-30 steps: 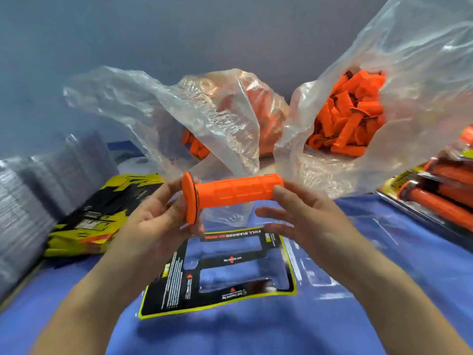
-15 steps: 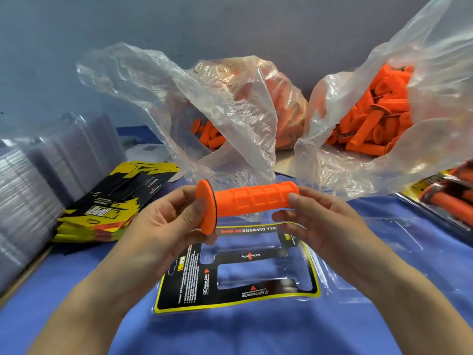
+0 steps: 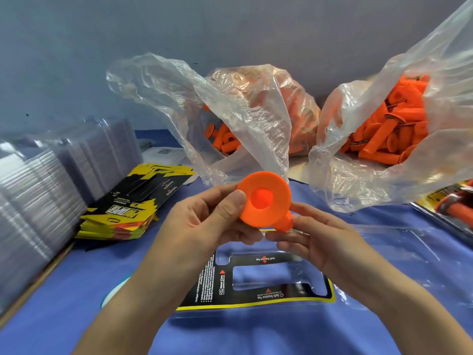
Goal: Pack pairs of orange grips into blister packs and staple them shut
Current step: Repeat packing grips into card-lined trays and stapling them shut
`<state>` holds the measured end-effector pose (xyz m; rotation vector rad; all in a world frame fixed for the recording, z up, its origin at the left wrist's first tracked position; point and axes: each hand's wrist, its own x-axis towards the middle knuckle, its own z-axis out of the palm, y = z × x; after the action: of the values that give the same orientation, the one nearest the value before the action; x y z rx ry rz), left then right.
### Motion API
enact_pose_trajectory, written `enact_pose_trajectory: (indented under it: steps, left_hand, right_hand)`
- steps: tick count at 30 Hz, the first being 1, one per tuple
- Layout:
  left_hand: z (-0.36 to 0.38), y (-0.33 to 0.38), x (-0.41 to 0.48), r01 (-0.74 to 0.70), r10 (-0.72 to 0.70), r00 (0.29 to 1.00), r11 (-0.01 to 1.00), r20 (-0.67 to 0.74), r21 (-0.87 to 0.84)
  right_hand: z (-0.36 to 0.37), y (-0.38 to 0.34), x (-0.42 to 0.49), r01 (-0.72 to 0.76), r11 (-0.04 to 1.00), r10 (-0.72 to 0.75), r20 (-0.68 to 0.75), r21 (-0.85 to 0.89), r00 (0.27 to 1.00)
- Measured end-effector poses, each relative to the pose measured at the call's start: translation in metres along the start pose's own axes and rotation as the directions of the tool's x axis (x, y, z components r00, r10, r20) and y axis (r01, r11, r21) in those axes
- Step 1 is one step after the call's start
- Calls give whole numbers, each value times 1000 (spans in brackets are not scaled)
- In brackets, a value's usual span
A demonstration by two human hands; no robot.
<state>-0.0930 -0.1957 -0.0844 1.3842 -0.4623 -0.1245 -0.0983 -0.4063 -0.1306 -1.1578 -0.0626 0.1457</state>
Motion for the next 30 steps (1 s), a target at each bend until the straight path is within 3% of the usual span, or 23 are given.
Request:
enact_pose_trajectory:
  steps: [2,4,7,10,17,19,21,22,24,25,27,29,30]
  left_hand:
    - [2,2,1,15,-16,1000,999,-20,-49]
    - [2,3,2,39,-43,998,995,-46,-96]
    - [2,6,3,86,-95,994,986,-59,-141]
    - [3,6,5,122,-133,989,978,-57,-170]
    - [12,15,2,115,-119,993,980,-19,-161]
    - [16,18,-1,62,-65,998,993,-28,-101]
    - [18,20,-6,-64,68,997,993,-39,96]
    - [18,19,-8,-155,171,985,947,-35,283]
    - [19,17,-11,-291,336,941,737,44,610]
    - [21,14,-11,-327,375,924,668,77,668]
    - [25,7,-9,-343,376,922,681,93,648]
    - [26,0,-7,-317,329,939,708,103,631]
    - [24,-3,-6,-330,337,933,660,127,675]
  right_hand:
    - [2,-2,-3,-3,998,3,-1,-57,1000]
    - [5,-3,-5,49,967,-58,-29,-251,998]
    - [10,-12,-7,239,817,-333,-92,-525,939]
    - [17,-22,-13,418,688,-528,-14,-593,849]
    - [37,-33,-26,580,145,-665,355,-802,657]
    - [37,-37,-27,578,56,-687,389,-814,614]
    - [39,-39,-27,615,80,-730,374,-785,572]
    - [40,-39,-27,639,144,-753,336,-755,566]
    - [42,-38,-26,678,363,-769,205,-639,605]
    - [43,-36,-25,680,459,-764,136,-571,630]
    - [41,-31,-24,655,568,-737,48,-498,675]
    - [33,-27,-24,620,622,-679,64,-479,731]
    - [27,-27,-24,593,642,-635,97,-486,766]
